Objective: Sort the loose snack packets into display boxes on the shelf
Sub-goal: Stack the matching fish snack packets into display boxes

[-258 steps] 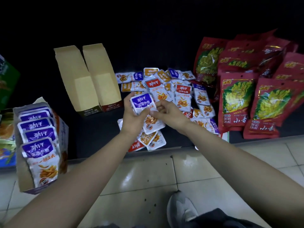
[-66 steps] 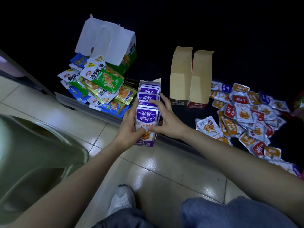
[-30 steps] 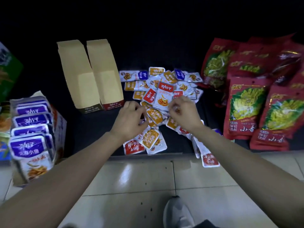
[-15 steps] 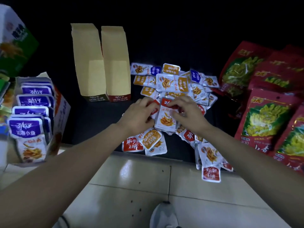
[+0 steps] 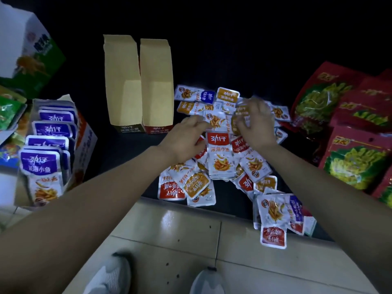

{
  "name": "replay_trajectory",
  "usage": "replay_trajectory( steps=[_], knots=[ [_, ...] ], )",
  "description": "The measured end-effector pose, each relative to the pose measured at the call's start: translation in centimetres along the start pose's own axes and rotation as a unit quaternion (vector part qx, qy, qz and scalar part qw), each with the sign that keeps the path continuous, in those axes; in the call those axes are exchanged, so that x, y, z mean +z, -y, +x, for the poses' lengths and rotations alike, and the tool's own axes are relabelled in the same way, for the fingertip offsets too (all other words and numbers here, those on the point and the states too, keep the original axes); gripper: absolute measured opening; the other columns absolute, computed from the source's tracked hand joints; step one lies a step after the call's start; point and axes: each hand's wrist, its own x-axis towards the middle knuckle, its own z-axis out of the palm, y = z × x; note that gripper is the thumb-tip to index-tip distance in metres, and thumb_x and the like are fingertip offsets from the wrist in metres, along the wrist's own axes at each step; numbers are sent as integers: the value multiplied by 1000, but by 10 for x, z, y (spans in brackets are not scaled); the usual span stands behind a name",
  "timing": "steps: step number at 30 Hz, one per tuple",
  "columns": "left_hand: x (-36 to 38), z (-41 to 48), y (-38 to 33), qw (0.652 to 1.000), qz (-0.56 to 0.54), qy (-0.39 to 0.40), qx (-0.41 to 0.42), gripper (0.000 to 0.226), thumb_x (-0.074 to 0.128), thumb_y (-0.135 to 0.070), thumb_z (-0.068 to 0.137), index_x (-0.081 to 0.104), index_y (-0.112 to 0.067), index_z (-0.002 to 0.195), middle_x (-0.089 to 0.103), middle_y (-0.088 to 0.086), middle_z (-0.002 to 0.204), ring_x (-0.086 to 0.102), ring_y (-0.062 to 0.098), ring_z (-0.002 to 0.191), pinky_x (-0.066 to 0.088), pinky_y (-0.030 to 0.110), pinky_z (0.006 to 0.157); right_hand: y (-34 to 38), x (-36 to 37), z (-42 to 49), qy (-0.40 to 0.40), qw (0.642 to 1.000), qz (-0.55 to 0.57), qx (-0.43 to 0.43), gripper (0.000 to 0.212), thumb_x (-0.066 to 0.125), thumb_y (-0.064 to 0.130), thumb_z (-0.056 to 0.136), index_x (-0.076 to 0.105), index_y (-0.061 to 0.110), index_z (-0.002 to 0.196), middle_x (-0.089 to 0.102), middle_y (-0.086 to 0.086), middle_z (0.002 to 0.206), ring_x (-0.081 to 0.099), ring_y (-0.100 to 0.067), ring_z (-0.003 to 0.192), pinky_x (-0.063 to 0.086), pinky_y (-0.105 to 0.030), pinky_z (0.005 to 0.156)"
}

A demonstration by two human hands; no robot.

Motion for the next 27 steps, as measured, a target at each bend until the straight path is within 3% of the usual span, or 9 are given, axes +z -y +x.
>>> replay_trajectory(
  steps=[2, 4, 9, 12, 15, 17, 19, 24, 27],
  knots=[
    [0, 18, -4, 999, 19, 19, -31, 56, 45, -28, 102, 25, -19, 153, 9, 10, 162, 7, 25, 149, 14, 35, 119, -12, -4, 11, 54, 993, -51, 94, 65, 44, 41, 99, 21, 14, 154, 13, -14, 161, 8, -32, 149, 12, -50, 116],
    [1, 37, -5, 997, 41, 28, -62, 60, 38, -33, 104, 12, -20, 156, -3, 10, 164, -4, 25, 151, 8, 38, 121, -17, -2, 10, 126, 979, -91, 132, 68, 38, 46, 101, 14, 14, 155, 5, -12, 163, 2, -30, 149, 10, -50, 117],
    [3, 81, 5, 988, 57, 35, -141, 66, 33, -40, 104, 1, -18, 156, -12, 14, 162, -11, 28, 150, 2, 42, 120, -11, -3, -9, 77, 993, -69, 62, 53, 48, 34, 98, 38, 13, 146, 38, -12, 146, 29, -31, 136, 24, -43, 108],
    [6, 90, 10, 982, 84, 47, -164, 63, 28, -43, 104, 6, -15, 156, -3, 14, 163, -2, 29, 150, 6, 45, 120, -13, -11, -17, 91, 996, -4, 22, 47, 53, 15, 94, 48, 19, 140, 49, -10, 131, 40, -30, 125, 31, -44, 105],
    [16, 74, 3, 985, 102, -19, -137, 52, 29, -37, 104, 30, -13, 150, 28, 16, 153, 23, 33, 141, 20, 45, 113, -19, -14, -21, 98, 994, 45, 9, 57, 55, 0, 87, 49, 23, 139, 48, -8, 135, 37, -29, 129, 34, -50, 107],
    [21, 63, -1, 985, 122, -71, -103, 46, 32, -33, 103, 44, -11, 142, 42, 15, 137, 36, 34, 128, 28, 44, 104, -25, -14, -22, 133, 990, 19, 43, 63, 57, 5, 89, 38, 24, 146, 33, -5, 152, 23, -27, 141, 25, -48, 113],
    [20, 61, 1, 983, 123, -109, -80, 40, 35, -27, 103, 53, -9, 134, 47, 17, 128, 41, 35, 119, 31, 44, 98, -28, -15, -23, 154, 986, -4, 65, 66, 59, 16, 92, 30, 22, 151, 32, -5, 153, 21, -26, 142, 23, -44, 114],
    [14, 79, 11, 983, 47, -100, -146, 30, 54, -22, 96, 60, -16, 125, 42, 18, 142, 28, 37, 137, 24, 42, 110, -29, -20, -25, 137, 984, -24, 113, 66, 70, 39, 87, 42, 19, 143, 46, -8, 141, 35, -31, 132, 26, -40, 107],
    [19, 82, 7, 978, 33, -88, -185, 37, 59, -17, 91, 48, -14, 126, 49, 19, 133, 42, 37, 125, 33, 45, 102, -33, -23, -28, 131, 974, 111, 148, 49, 69, 31, 89, 53, 13, 131, 59, -10, 128, 55, -30, 118, 40, -50, 104]
  ],
)
